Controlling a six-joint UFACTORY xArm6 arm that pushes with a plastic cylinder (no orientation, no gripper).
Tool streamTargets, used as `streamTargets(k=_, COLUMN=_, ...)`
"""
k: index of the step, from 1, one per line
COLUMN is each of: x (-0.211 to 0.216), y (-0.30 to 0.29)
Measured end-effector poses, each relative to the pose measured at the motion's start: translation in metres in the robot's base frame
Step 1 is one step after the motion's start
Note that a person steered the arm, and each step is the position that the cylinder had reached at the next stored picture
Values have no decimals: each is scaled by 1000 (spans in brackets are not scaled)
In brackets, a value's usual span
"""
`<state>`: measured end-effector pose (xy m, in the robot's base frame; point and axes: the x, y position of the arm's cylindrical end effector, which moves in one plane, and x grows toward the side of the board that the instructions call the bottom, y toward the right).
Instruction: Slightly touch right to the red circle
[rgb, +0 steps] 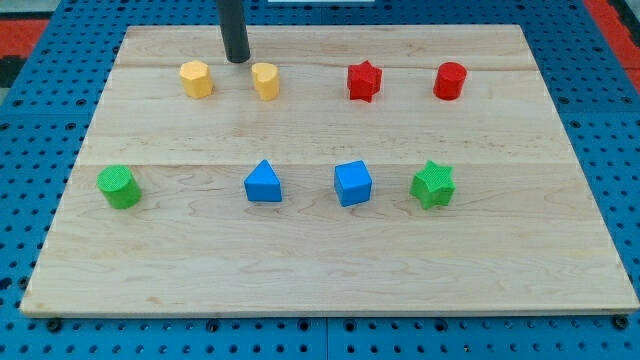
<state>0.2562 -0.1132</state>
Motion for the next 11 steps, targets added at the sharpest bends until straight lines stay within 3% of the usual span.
streamTargets(k=6, x=-1, y=9)
streamTargets(k=8, x=-20, y=124)
streamTargets(k=9, x=-38, y=125)
streamTargets(k=10, x=-40, y=173)
streamTargets(k=11, x=-28, y=259)
